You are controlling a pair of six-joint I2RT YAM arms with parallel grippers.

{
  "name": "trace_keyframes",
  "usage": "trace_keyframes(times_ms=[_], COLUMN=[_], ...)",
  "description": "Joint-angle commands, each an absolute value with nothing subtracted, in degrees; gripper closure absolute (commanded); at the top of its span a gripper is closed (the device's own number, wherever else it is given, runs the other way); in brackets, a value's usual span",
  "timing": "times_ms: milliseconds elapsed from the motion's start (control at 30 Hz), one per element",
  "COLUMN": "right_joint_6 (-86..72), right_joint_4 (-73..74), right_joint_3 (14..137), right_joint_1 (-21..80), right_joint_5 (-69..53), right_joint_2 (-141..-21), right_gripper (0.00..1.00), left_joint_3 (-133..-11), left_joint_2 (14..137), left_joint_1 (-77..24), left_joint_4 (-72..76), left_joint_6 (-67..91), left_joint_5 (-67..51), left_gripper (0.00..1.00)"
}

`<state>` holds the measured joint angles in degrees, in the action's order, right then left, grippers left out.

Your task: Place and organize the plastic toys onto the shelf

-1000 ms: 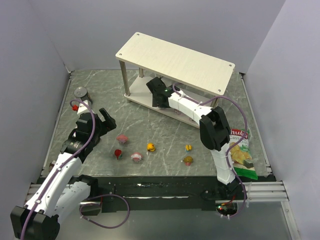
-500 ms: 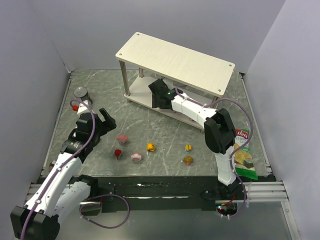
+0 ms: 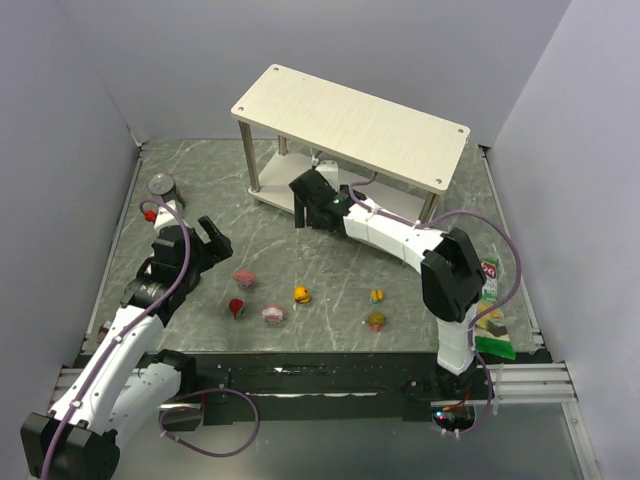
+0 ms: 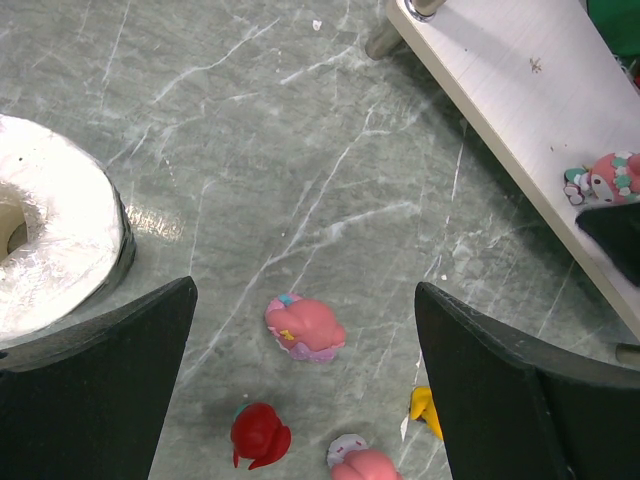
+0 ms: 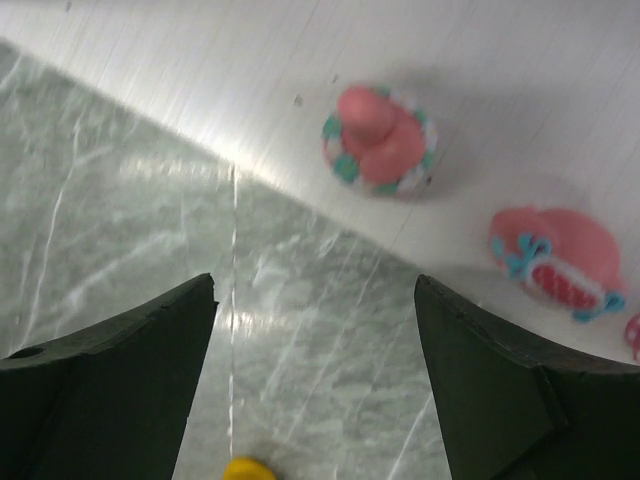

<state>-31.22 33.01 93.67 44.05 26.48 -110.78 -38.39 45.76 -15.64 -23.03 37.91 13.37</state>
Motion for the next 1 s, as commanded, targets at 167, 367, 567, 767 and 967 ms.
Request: trace_keyframes(times_ms=[167,367,567,767,967], right_joint_6=[-24.7,-30.7,-43.0,-48.2,-51.4], right_joint_4=[25.3,32.2,39.8,44.9,45.6], right_joint_3=[84.5,85.0,91.3,94.2,93.1], right_joint_1=[53.3,61.4,67.7,69.5,70.6], right_joint_5=[21.0,16.2,14.9,15.6,15.1], right_joint_2=[-97.0,-96.7,-102.4,-107.0,-109.2], right_gripper=[0.14,0.14,0.13,0.08,0.01], left_joint_3=[-39.9,-40.0,-40.1,-40.4,-41.6], left_joint_2=[44.3,43.5,43.1,43.5,44.7], left_joint_1=[-15.8,-15.8,-15.8,-15.9,-16.0], left_joint_4=[-21.4,-22.1,-23.5,-25.0,-28.2], left_joint_6=[37.3,38.0,38.9,39.9,42.2], left_joint_5=[12.8,14.8,16.6,17.8,22.2], left_gripper=[0.04,0.04,0.04,0.04,0.04])
